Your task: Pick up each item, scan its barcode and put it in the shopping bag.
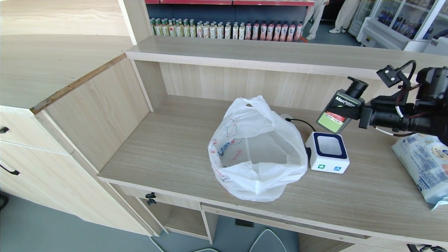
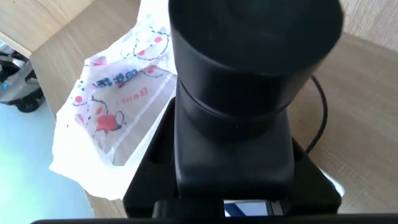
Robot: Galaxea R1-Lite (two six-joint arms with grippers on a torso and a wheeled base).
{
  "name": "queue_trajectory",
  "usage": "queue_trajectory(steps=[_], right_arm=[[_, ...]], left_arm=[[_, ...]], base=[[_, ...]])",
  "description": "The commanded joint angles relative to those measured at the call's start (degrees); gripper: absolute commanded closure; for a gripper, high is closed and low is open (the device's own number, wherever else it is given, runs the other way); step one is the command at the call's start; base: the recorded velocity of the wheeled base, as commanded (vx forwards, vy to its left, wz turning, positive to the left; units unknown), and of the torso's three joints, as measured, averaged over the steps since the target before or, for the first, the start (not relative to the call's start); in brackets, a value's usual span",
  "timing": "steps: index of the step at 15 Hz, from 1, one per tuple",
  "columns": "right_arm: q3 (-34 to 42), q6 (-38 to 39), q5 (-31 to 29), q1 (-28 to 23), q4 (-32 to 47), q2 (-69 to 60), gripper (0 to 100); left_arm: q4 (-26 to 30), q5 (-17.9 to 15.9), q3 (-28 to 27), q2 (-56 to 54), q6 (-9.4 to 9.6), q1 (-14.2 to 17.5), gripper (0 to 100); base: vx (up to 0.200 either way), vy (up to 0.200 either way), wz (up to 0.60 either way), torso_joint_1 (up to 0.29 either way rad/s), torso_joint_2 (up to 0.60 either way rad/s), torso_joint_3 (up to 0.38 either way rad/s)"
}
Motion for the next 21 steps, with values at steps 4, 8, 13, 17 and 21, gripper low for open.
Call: queue_trajectory(steps=[4, 8, 13, 17, 21], right_arm=[[12.19, -5.99, -12.15, 6.41, -7.52, -17.53, 100], [14.21, -3.0, -54.69, 20.48, -5.5, -20.16, 100], [15.88, 0.16, -67.35, 26.1, -3.65, -21.39, 100], [15.79, 0.34, -67.35, 26.89, -3.83, -21.48, 100], [15.62, 0.51, -66.91, 27.95, -3.91, -20.78, 100]], left_arm=[[-0.01, 0.01, 0.0, 0.02, -0.01, 0.01, 0], [-0.01, 0.01, 0.0, 0.02, -0.01, 0.01, 0], [-0.01, 0.01, 0.0, 0.02, -0.01, 0.01, 0], [-0.01, 0.01, 0.0, 0.02, -0.01, 0.01, 0], [-0.01, 0.01, 0.0, 0.02, -0.01, 0.01, 0]], base=[[0.0, 0.0, 0.0, 0.0, 0.0, 0.0], [0.0, 0.0, 0.0, 0.0, 0.0, 0.0], [0.0, 0.0, 0.0, 0.0, 0.0, 0.0], [0.0, 0.0, 0.3, 0.001, 0.0, 0.001], [0.0, 0.0, 0.6, 0.004, 0.0, 0.0]])
